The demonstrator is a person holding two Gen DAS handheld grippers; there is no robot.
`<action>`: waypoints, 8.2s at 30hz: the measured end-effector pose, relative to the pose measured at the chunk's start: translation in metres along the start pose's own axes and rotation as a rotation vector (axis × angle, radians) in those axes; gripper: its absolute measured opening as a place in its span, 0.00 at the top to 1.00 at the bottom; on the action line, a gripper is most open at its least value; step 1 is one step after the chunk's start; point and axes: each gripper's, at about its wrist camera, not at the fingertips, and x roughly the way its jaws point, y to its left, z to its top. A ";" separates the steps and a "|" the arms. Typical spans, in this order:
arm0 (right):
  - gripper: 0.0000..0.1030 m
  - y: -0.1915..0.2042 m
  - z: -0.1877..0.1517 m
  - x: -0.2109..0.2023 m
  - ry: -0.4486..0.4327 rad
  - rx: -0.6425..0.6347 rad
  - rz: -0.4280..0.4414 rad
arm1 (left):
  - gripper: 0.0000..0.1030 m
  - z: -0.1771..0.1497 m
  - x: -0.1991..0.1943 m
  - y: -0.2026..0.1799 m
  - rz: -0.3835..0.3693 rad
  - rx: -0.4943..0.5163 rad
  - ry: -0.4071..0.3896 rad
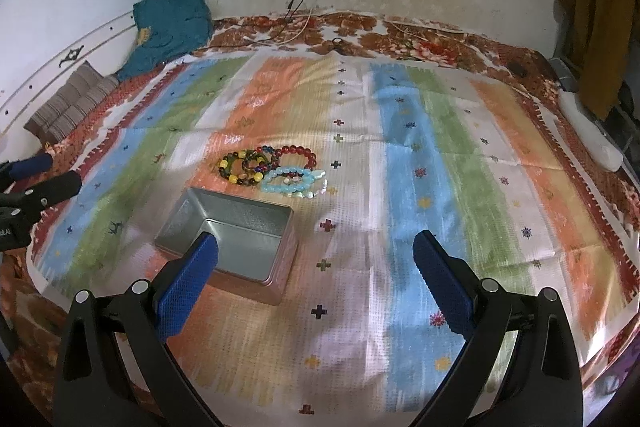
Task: Organize jewelry
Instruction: 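Move both tools toward the cluster of bracelets beside the silver tin, then grasp the light blue bracelet with the right tool while the left grasps the yellow-black bracelet, then lift both held bracelets and carry them over the silver tin, then open the left tool over the tin while the right releases the blue bracelet inside, then move both tools back to the remaining bracelets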
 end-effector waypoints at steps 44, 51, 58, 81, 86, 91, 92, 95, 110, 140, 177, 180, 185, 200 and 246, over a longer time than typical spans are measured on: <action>0.04 0.004 0.057 0.127 0.209 -0.028 -0.004 | 0.05 0.069 0.159 0.005 0.075 0.024 0.239; 0.04 0.005 0.063 0.150 0.248 -0.013 0.009 | 0.05 0.076 0.181 0.004 0.044 0.007 0.271; 0.04 0.006 0.065 0.173 0.294 -0.005 0.009 | 0.09 0.076 0.204 -0.002 0.045 0.045 0.308; 0.23 0.015 0.075 0.225 0.358 -0.047 0.002 | 0.33 0.077 0.261 -0.007 0.027 0.067 0.406; 0.38 0.022 0.075 0.236 0.383 -0.074 0.003 | 0.41 0.073 0.271 -0.012 0.018 0.091 0.427; 0.50 0.027 0.074 0.245 0.398 -0.100 0.005 | 0.49 0.070 0.279 -0.014 0.007 0.101 0.447; 0.52 0.028 0.074 0.246 0.399 -0.101 0.004 | 0.51 0.069 0.280 -0.015 0.007 0.102 0.449; 0.58 0.029 0.073 0.250 0.405 -0.110 0.004 | 0.59 0.068 0.284 -0.015 0.004 0.103 0.461; 0.87 0.031 0.070 0.261 0.418 -0.136 0.017 | 0.89 0.066 0.294 -0.021 -0.012 0.133 0.476; 0.88 0.012 0.097 0.205 0.274 -0.086 0.031 | 0.90 0.114 0.218 -0.021 -0.075 0.101 0.301; 0.88 0.016 0.087 0.118 0.154 -0.043 0.143 | 0.90 0.107 0.109 -0.028 -0.192 0.121 0.157; 0.88 0.018 0.083 0.114 0.157 -0.058 0.154 | 0.90 0.103 0.098 -0.029 -0.207 0.123 0.142; 0.88 0.019 0.082 0.102 0.141 -0.051 0.171 | 0.90 0.093 0.083 -0.034 -0.228 0.134 0.136; 0.88 0.026 0.062 0.069 0.130 -0.049 0.212 | 0.90 0.066 0.051 -0.046 -0.267 0.164 0.125; 0.43 -0.006 0.054 0.128 0.250 0.025 0.026 | 0.58 0.083 0.156 -0.010 -0.012 0.040 0.259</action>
